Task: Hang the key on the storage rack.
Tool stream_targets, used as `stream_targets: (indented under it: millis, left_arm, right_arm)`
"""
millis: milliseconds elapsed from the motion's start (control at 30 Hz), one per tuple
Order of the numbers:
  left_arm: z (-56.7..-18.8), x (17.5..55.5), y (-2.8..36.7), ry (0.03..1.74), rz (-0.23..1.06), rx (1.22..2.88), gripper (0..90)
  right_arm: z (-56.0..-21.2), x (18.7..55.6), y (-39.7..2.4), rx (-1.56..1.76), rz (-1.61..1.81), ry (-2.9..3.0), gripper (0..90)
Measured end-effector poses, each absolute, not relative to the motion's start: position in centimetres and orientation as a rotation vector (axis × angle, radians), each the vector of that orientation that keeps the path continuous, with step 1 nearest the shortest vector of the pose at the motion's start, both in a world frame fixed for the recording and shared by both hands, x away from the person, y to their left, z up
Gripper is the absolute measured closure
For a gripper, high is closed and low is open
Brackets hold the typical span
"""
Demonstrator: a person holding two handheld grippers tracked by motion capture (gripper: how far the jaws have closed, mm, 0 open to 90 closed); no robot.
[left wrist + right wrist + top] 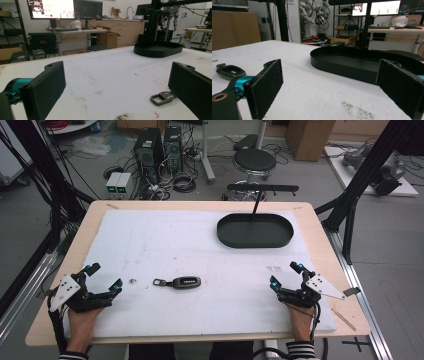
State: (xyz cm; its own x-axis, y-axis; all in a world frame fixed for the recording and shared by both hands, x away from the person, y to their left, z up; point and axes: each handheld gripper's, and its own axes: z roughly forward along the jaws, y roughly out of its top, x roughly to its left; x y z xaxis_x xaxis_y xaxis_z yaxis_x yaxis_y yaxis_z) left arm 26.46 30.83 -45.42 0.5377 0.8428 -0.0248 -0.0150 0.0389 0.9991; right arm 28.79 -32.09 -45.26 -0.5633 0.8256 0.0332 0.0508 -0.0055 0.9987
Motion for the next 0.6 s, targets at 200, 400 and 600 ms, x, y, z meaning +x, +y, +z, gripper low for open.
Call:
stream_targets:
  millis: [200,400,600]
  left_arm:
    - [-45.44,26.48,31.07,0.772,0.746,1.372,1.7]
    - [-45.41,26.57,31.19,0.786,0.736,1.363,1.7]
    - [-45.34,26.63,31.33,0.797,0.715,1.364,1.7]
  right_arm:
    - [-45.25,28.79,-32.07,0.911,1.636,1.667,6.2]
    - [-45.27,28.79,-32.06,0.907,1.634,1.666,6.2]
    - [-45.26,28.69,-32.02,0.906,1.625,1.67,6.3]
